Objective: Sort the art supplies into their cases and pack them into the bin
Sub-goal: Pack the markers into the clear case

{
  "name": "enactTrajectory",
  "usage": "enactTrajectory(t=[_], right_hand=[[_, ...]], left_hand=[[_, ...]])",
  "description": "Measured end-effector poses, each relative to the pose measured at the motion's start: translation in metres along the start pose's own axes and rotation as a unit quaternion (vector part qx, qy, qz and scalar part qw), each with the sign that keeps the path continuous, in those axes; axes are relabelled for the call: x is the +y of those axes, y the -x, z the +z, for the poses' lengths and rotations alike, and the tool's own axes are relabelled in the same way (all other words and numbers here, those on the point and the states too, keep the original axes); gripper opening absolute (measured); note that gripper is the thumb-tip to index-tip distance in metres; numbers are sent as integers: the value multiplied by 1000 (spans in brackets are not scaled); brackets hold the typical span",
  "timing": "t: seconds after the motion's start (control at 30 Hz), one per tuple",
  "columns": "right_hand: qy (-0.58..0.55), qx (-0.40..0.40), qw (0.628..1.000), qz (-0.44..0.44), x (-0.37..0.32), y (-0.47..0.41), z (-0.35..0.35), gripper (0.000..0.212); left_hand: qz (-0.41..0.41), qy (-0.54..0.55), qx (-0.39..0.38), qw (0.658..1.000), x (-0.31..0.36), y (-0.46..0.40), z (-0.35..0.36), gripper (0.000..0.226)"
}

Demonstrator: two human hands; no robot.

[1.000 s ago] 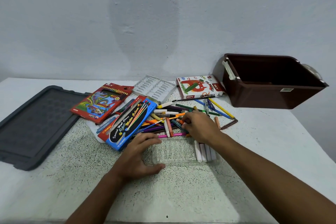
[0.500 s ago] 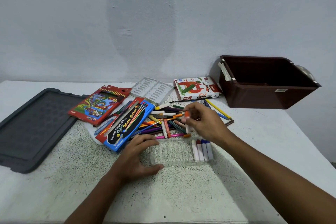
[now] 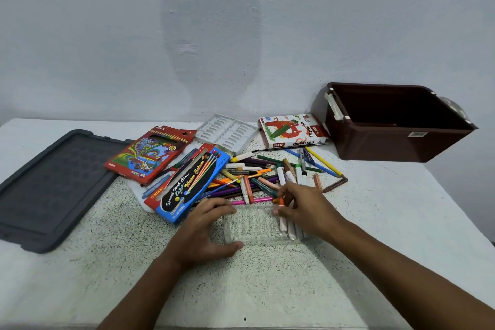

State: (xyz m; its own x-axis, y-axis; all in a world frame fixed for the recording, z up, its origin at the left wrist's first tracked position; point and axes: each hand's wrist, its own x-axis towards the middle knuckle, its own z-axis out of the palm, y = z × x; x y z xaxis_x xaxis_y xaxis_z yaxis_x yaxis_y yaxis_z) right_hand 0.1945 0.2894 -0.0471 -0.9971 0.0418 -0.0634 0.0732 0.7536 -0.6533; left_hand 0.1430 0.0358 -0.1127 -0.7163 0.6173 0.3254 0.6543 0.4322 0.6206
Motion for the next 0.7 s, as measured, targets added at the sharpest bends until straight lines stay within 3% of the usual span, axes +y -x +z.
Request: enactTrajectory(t=[0.13, 0.27, 0.7], right_hand=[[2, -16, 1000, -11, 0, 3, 1, 27], [73, -6, 997, -30, 11, 3, 6, 32], [87, -11, 994, -63, 19, 0, 7, 30]], left_hand=[[2, 2, 1, 1000, 1, 0, 0, 65], [3, 2, 3, 1000, 0, 0, 0, 65], [1, 2, 1, 1000, 0, 0, 0, 65]])
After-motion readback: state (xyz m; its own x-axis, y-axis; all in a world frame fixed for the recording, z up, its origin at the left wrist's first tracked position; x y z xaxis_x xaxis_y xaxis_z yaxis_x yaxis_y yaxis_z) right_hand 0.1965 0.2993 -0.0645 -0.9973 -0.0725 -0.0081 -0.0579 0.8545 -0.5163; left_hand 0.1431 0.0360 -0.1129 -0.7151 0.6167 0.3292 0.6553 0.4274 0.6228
